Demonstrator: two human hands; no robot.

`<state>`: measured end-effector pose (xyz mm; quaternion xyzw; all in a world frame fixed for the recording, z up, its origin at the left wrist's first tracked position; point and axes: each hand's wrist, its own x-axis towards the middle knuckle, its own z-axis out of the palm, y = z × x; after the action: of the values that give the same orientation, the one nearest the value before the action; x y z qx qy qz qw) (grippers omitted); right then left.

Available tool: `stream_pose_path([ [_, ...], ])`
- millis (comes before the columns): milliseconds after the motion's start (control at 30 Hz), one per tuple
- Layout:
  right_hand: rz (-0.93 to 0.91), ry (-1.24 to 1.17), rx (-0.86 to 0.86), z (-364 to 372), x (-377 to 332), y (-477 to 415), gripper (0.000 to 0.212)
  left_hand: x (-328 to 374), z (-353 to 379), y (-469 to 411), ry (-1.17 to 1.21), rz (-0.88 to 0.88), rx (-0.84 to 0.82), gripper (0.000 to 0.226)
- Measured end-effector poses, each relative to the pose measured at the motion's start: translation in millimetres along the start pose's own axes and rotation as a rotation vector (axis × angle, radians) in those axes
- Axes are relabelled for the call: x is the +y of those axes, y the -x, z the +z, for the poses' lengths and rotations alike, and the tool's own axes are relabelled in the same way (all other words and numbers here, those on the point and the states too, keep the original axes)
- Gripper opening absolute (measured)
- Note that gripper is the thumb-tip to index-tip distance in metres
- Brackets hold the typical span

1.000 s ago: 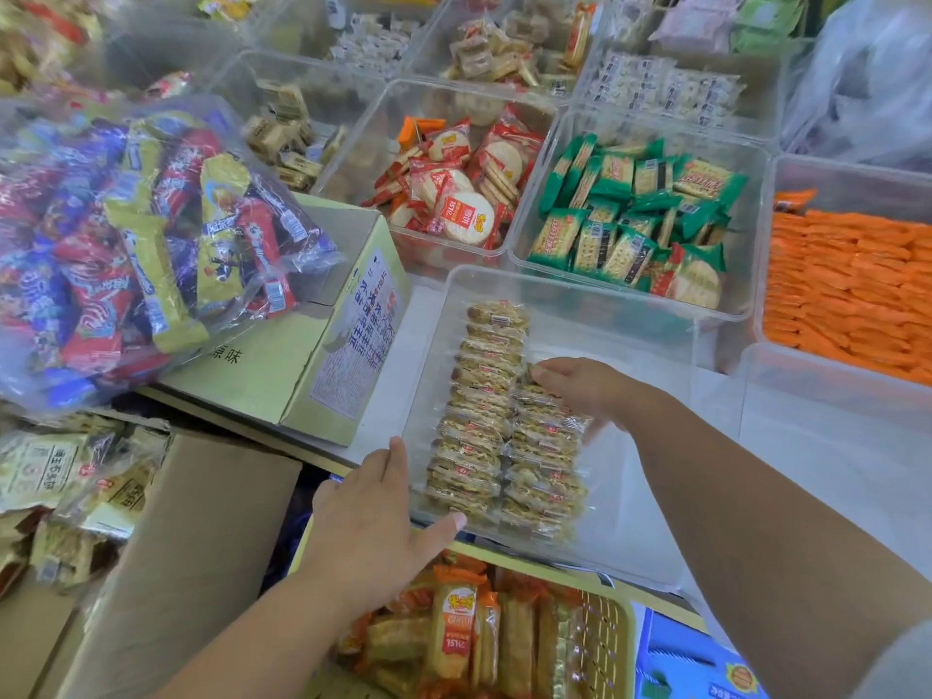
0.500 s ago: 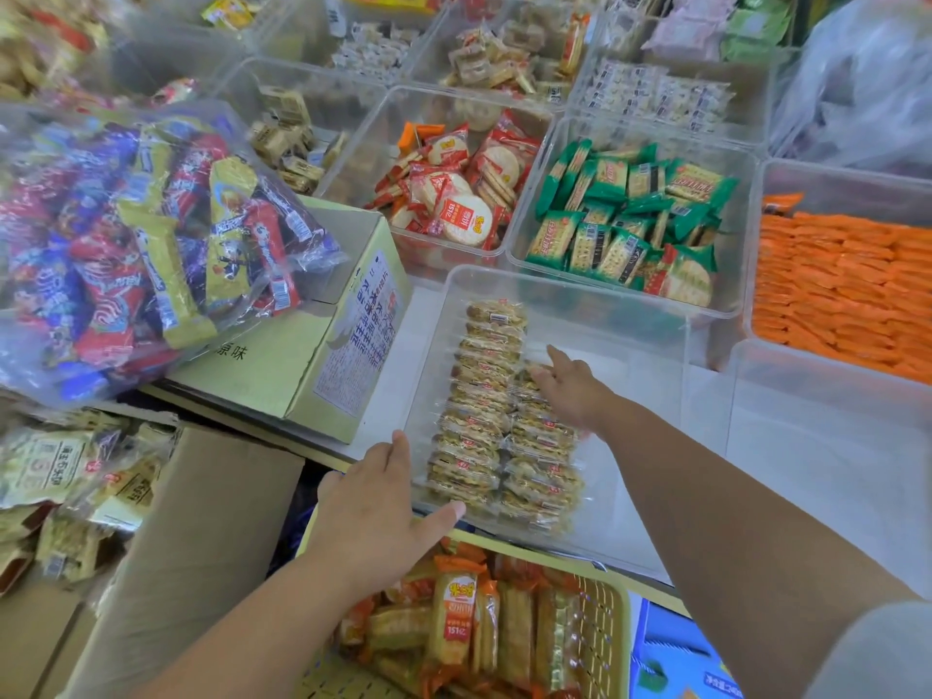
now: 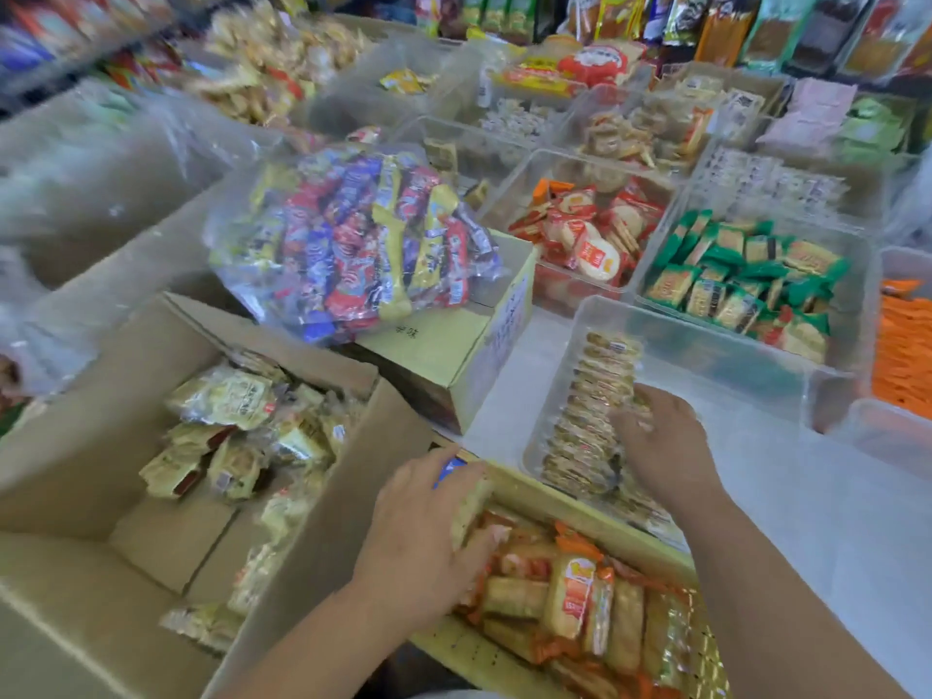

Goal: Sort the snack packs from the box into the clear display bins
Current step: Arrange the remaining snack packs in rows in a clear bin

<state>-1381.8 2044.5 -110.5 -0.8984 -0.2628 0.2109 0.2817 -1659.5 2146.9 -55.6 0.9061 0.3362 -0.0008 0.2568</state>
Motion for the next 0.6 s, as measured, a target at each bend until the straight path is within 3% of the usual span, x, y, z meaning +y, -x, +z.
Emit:
stream_pose_path([
  [67, -0.159, -0.033, 0.021, 18, -38, 36, 0.051, -25, -19, 27, 0.107, -0.067, 0.094, 0.055],
  [233, -0.467, 0.063, -0.236, 85, -133, 115, 0.050, -98, -65, 76, 0.243, -0.262, 0.341, 0.046],
  [367, -0.647, 0.174, -0.247, 140, -195, 157, 0.060, -178, -94, 85, 0.259, -0.478, 0.253, 0.060],
  [433, -0.640, 0.233, -0.232, 167, -220, 168, 0.063, -219, -107, 77, 0.262, -0.520, 0.219, 0.062],
  [600, -0.417, 0.428, -0.196, 220, -251, 181, 0.062, -307, -135, 45, 0.338, -0.574, 0.142, 0.069],
])
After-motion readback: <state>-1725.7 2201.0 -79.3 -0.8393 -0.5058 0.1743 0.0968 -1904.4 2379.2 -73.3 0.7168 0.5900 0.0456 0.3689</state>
